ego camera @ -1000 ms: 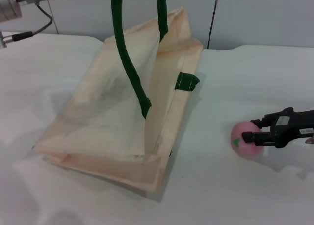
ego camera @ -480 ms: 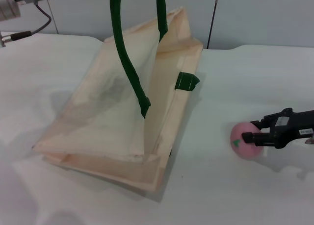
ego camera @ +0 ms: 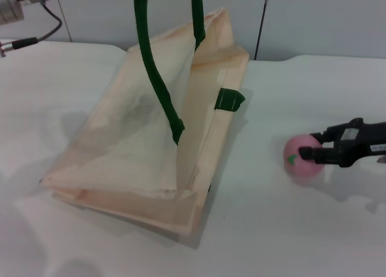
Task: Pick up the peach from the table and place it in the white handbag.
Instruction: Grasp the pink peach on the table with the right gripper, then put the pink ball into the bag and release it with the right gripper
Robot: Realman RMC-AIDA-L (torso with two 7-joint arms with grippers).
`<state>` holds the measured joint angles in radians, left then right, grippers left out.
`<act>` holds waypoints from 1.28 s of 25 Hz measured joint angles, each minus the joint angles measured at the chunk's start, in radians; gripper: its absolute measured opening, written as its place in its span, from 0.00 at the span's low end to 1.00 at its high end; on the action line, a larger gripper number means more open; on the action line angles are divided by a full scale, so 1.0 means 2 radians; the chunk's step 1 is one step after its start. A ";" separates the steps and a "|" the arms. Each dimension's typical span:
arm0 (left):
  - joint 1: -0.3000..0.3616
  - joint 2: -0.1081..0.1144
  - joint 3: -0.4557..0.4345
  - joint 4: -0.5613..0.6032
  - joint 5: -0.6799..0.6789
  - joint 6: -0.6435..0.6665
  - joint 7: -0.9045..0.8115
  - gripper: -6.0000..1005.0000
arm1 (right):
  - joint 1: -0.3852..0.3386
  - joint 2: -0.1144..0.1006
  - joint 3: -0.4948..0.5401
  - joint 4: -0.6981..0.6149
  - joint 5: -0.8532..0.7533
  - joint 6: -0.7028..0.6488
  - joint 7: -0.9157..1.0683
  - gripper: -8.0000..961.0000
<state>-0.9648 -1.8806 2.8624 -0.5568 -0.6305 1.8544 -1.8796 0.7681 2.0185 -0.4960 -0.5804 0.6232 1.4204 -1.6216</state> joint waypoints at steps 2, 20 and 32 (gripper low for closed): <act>0.000 0.000 0.000 0.000 0.000 0.000 0.000 0.16 | 0.002 0.000 -0.002 -0.002 0.012 0.001 -0.002 0.44; -0.012 0.000 0.000 0.004 -0.013 0.000 -0.003 0.17 | 0.119 0.005 -0.017 0.078 0.075 -0.002 -0.060 0.44; -0.018 -0.002 0.000 0.006 -0.038 0.000 -0.009 0.17 | 0.187 0.009 -0.016 0.173 0.077 -0.085 -0.095 0.44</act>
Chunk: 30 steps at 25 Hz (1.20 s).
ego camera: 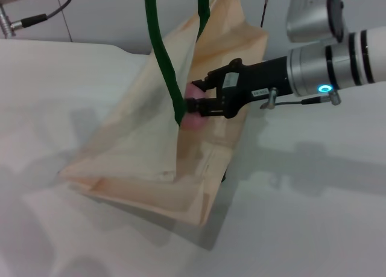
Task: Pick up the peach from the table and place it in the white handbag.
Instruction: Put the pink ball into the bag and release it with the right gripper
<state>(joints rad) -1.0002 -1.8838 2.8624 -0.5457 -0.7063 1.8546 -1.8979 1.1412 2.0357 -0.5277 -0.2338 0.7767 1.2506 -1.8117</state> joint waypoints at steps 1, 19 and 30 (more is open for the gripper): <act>0.000 0.000 0.000 0.000 -0.003 0.000 0.000 0.18 | 0.002 0.000 0.001 0.004 0.000 -0.003 -0.003 0.44; 0.018 0.002 0.000 0.000 -0.021 -0.004 -0.001 0.19 | 0.014 -0.001 0.001 0.021 0.002 0.012 -0.014 0.50; 0.033 0.003 0.000 0.000 -0.036 -0.008 0.003 0.19 | -0.009 -0.003 0.006 -0.029 0.003 0.047 0.012 0.77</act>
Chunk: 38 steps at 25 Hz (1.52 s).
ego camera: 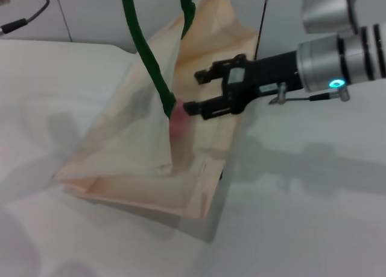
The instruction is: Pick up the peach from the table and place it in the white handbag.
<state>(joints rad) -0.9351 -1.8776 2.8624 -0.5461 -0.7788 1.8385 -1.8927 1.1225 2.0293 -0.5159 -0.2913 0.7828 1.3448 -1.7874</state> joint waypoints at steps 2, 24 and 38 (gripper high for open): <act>0.004 0.000 0.000 0.000 -0.004 -0.008 -0.001 0.19 | -0.021 0.000 0.002 -0.035 0.008 0.003 0.021 0.84; 0.053 -0.022 -0.002 0.014 -0.063 -0.081 0.066 0.46 | -0.179 0.002 0.002 -0.147 0.216 -0.024 -0.014 0.83; 0.093 -0.075 -0.005 0.017 -0.138 -0.212 0.249 0.55 | -0.197 0.003 0.005 -0.034 0.368 -0.112 -0.211 0.83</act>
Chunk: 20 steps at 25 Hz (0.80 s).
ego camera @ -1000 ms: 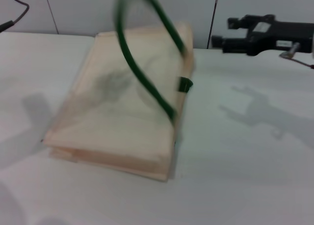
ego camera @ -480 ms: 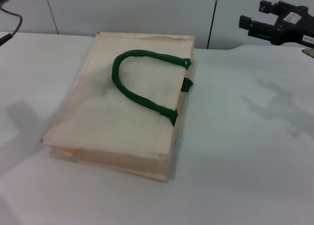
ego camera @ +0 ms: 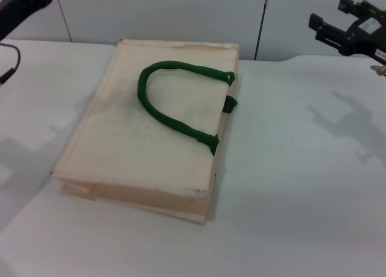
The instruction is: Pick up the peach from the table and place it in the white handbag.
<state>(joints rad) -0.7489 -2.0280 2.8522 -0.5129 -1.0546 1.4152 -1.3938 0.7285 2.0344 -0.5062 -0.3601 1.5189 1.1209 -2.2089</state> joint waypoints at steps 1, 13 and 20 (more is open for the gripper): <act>0.003 -0.001 -0.001 0.010 -0.007 -0.018 0.020 0.55 | 0.000 0.000 0.000 0.010 0.014 -0.011 -0.020 0.83; 0.032 -0.002 0.000 0.115 -0.097 -0.133 0.213 0.55 | 0.000 0.001 0.001 0.120 0.219 -0.066 -0.243 0.83; 0.051 -0.002 -0.001 0.178 -0.162 -0.156 0.347 0.55 | 0.006 0.001 0.001 0.150 0.301 -0.115 -0.306 0.83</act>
<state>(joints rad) -0.6460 -2.0321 2.8506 -0.1570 -1.3779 1.1038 -0.6988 0.7398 2.0356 -0.5047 -0.0608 2.1201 0.8914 -2.8204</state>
